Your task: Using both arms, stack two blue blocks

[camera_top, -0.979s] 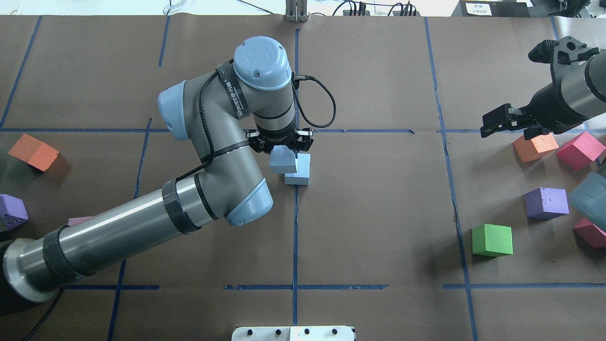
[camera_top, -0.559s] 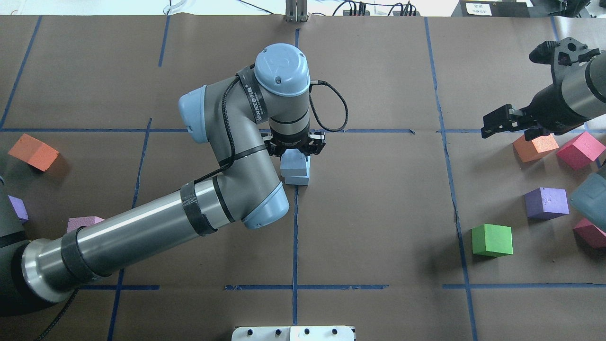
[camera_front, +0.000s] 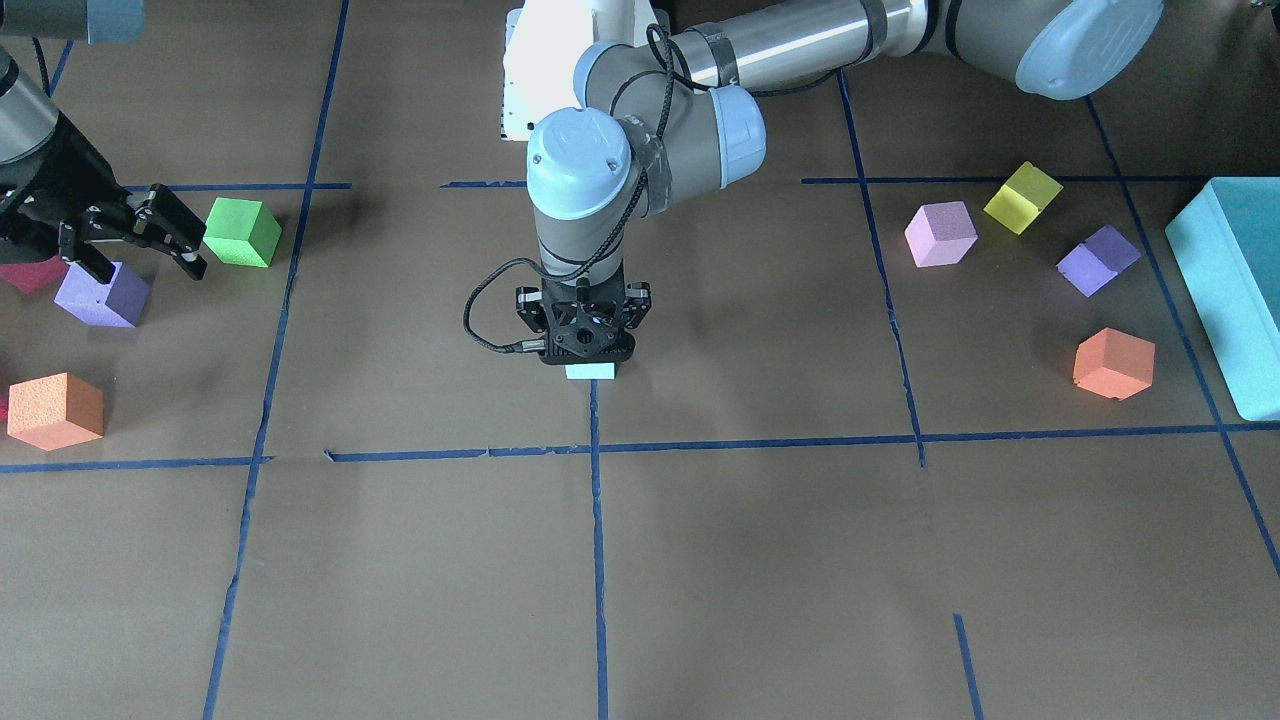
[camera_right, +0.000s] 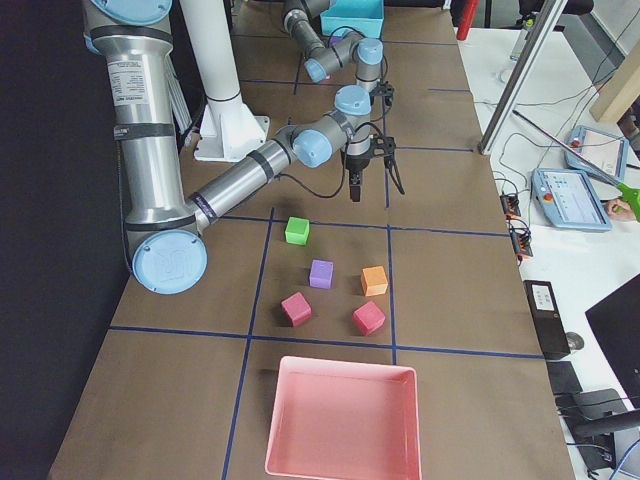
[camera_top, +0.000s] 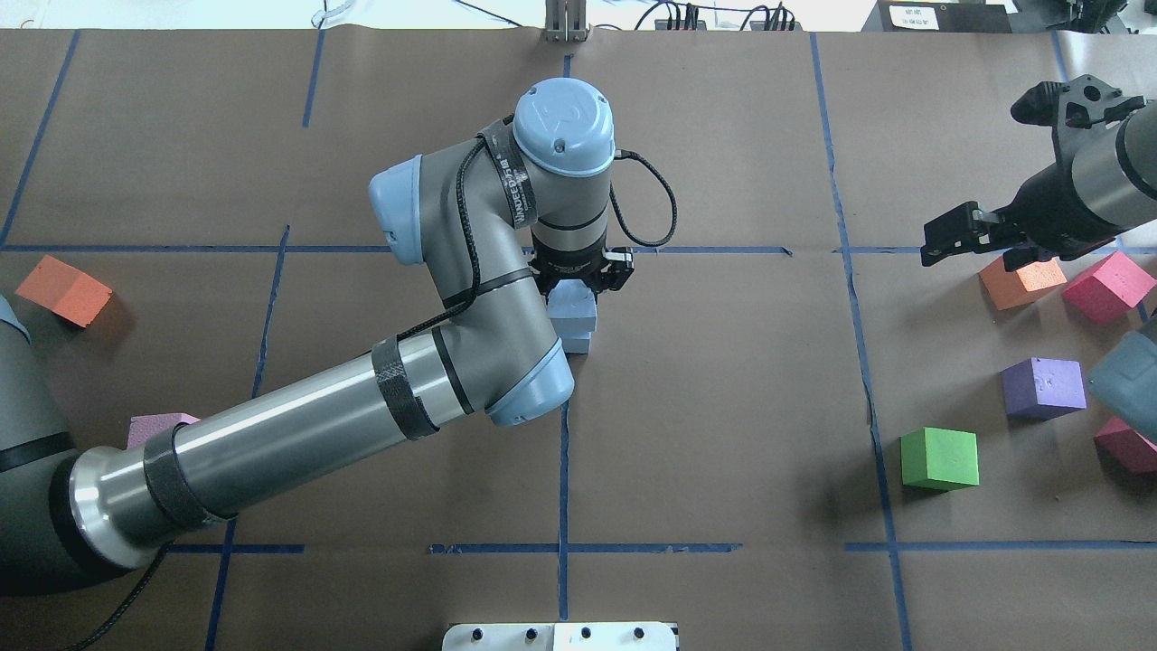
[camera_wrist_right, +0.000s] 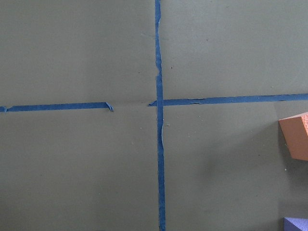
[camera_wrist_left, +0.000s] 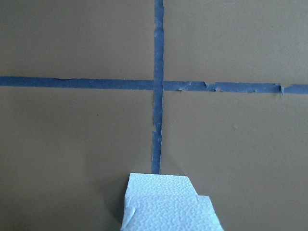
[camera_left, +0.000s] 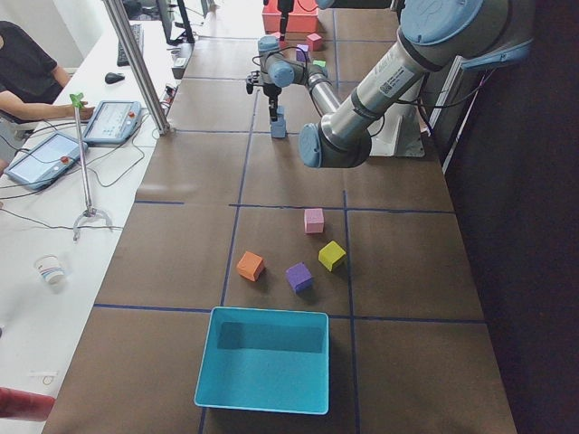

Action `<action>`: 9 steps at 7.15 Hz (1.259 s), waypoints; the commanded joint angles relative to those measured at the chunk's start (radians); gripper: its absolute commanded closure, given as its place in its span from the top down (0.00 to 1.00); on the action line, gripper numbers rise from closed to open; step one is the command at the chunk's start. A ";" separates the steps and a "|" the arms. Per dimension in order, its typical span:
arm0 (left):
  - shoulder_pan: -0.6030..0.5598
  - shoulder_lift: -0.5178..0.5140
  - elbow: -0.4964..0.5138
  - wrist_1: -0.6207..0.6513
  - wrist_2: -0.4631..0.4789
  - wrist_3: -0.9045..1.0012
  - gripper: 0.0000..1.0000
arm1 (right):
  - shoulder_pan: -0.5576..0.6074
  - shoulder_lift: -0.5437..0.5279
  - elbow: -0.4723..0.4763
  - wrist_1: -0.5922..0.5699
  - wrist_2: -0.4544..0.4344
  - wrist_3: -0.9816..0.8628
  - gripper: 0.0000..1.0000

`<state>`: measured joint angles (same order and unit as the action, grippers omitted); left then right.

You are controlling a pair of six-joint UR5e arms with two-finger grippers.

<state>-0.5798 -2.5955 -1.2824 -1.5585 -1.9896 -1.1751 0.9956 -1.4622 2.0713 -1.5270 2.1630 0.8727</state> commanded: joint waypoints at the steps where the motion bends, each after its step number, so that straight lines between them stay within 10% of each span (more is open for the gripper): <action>1: 0.000 0.002 0.001 0.000 -0.001 0.000 0.29 | -0.002 0.000 0.001 0.001 0.000 0.002 1.00; 9: 0.002 0.006 -0.008 0.002 -0.003 0.000 0.32 | -0.002 -0.001 -0.007 0.001 0.000 0.002 1.00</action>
<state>-0.5783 -2.5924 -1.2893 -1.5570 -1.9926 -1.1750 0.9940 -1.4632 2.0678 -1.5274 2.1629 0.8744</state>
